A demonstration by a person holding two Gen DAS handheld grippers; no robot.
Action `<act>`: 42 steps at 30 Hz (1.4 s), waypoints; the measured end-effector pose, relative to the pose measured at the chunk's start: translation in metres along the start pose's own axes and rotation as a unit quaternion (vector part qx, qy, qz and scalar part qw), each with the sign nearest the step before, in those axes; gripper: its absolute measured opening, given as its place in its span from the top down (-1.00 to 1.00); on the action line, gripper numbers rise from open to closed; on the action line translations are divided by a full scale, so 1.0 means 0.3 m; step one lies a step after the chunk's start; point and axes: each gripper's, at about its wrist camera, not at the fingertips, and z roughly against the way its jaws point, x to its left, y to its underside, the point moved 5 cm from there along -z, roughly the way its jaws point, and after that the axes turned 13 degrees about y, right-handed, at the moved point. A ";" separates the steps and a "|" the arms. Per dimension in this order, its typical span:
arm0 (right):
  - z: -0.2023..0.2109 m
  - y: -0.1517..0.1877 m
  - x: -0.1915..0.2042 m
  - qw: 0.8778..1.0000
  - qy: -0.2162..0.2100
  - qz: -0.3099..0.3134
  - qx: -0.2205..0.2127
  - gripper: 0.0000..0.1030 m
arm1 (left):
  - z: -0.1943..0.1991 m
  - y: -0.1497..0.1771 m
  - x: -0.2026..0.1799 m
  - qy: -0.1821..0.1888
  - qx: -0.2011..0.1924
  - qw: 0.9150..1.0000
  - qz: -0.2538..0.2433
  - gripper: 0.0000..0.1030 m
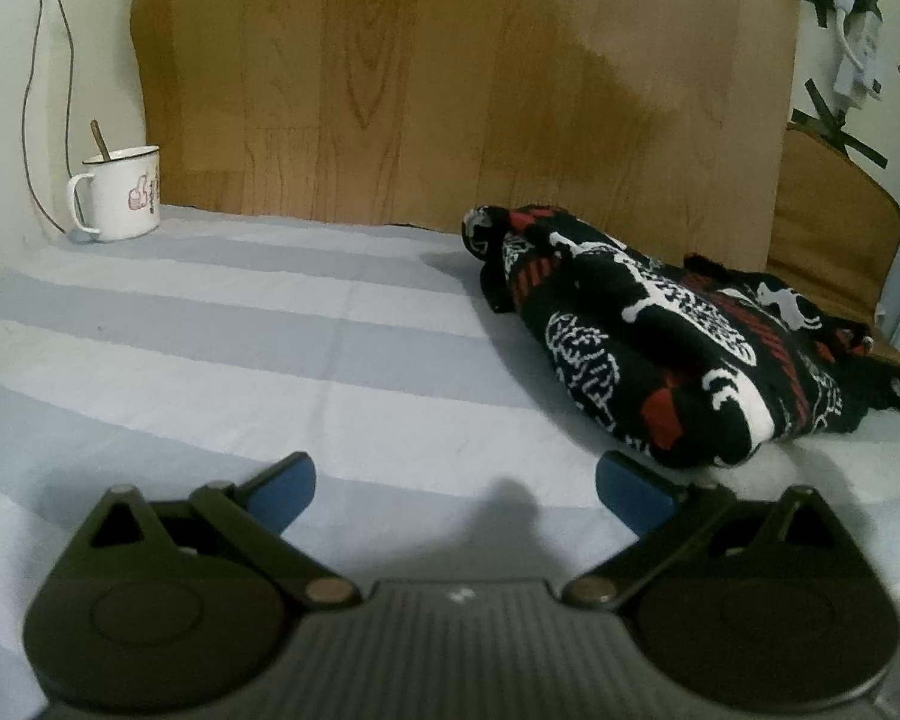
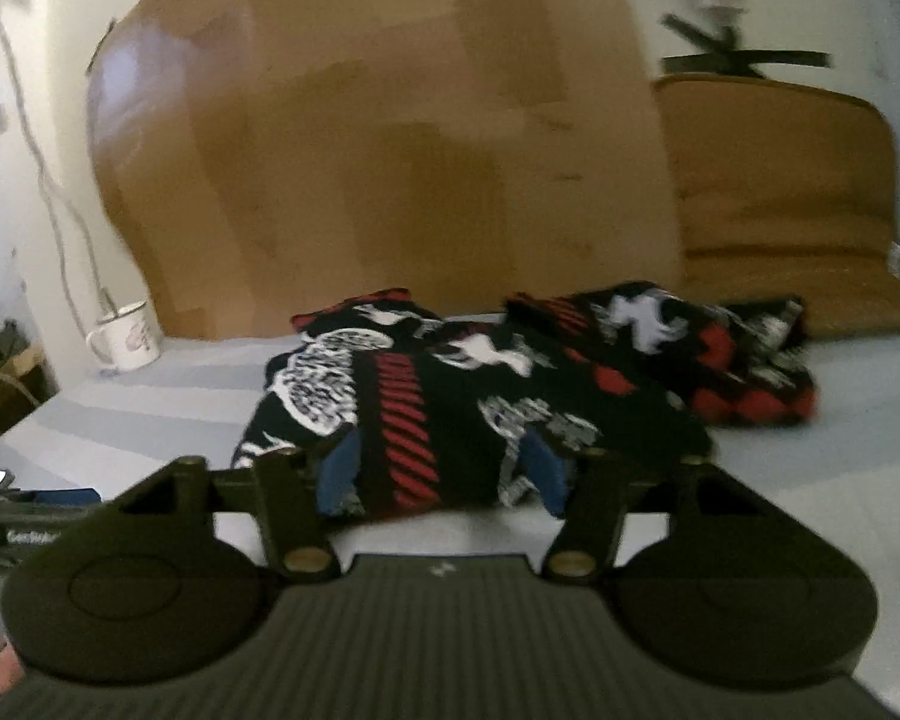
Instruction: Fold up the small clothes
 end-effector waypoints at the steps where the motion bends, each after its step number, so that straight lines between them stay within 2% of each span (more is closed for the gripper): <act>1: -0.026 -0.019 0.008 1.000 -0.005 0.005 0.002 -0.43 | -0.003 0.001 0.000 0.000 0.003 1.000 0.000 -1.00; 4: -0.115 -0.082 0.005 1.000 -0.003 0.027 0.003 -0.76 | -0.003 0.003 -0.007 0.002 0.004 1.000 -0.007 -1.00; 6: -0.193 -0.117 -0.035 0.999 0.026 0.037 0.009 -0.78 | 0.003 0.003 -0.011 0.005 -0.001 1.000 -0.011 -1.00; 8: -0.287 -0.135 -0.103 0.997 0.068 0.021 0.033 -0.78 | 0.004 0.003 -0.014 0.008 -0.002 1.000 -0.013 -1.00; 10: -0.359 -0.123 -0.152 0.995 0.074 0.004 0.069 -0.77 | 0.002 0.003 -0.013 0.011 -0.001 1.000 -0.012 -1.00; 11: -0.382 -0.109 -0.158 0.994 0.061 0.000 0.090 -0.55 | 0.001 0.003 -0.012 0.012 0.000 1.000 -0.010 -1.00; 12: -0.385 -0.100 -0.152 0.994 0.042 -0.003 0.102 0.11 | 0.001 0.003 -0.010 0.013 0.001 1.000 -0.009 -1.00; 14: -0.345 -0.103 -0.111 0.995 0.034 0.010 0.092 0.70 | 0.002 0.003 -0.005 0.015 0.000 1.000 -0.004 -1.00; 15: -0.306 -0.112 -0.078 0.996 0.043 0.036 0.071 0.80 | 0.002 0.003 -0.002 0.015 0.000 1.000 -0.002 -1.00; 20: -0.072 -0.192 0.024 0.997 -0.006 0.067 -0.029 0.81 | 0.004 -0.001 -0.001 0.013 -0.003 1.000 0.003 -1.00; 24: 0.086 -0.246 0.063 0.994 -0.086 0.040 -0.052 0.82 | 0.016 -0.004 0.001 0.014 -0.013 1.000 0.004 -1.00; 27: 0.170 -0.221 0.084 0.988 -0.147 0.036 -0.037 0.84 | 0.030 -0.008 0.008 0.018 -0.025 0.999 0.011 -1.00; 31: 0.184 -0.063 0.103 0.979 -0.195 0.049 0.033 0.84 | 0.049 -0.017 0.033 0.021 -0.040 0.998 0.031 -1.00; 33: 0.158 0.045 0.122 0.977 -0.182 0.079 0.076 0.84 | 0.058 -0.021 0.053 0.027 -0.047 0.997 0.049 -1.00; 35: 0.151 0.140 0.133 0.977 -0.158 0.110 0.094 0.84 | 0.057 -0.023 0.069 0.038 -0.047 0.996 0.066 -1.00; 37: 0.164 0.173 0.131 0.976 -0.148 0.125 0.094 0.77 | 0.054 -0.024 0.076 0.052 -0.044 0.995 0.073 -1.00; 38: 0.181 0.170 0.118 0.978 -0.148 0.122 0.087 0.57 | 0.054 -0.025 0.074 0.058 -0.043 0.995 0.072 -1.00; 39: 0.198 0.160 0.101 0.979 -0.151 0.111 0.077 0.25 | 0.052 -0.027 0.068 0.068 -0.039 0.994 0.070 -1.00; 41: 0.237 0.125 0.058 0.984 -0.148 0.081 0.050 0.03 | 0.054 -0.035 0.049 0.092 -0.027 0.993 0.072 -1.00; 42: 0.239 0.112 0.028 0.986 -0.143 0.069 0.043 0.03 | 0.059 -0.050 0.039 0.109 -0.024 0.991 0.076 -1.00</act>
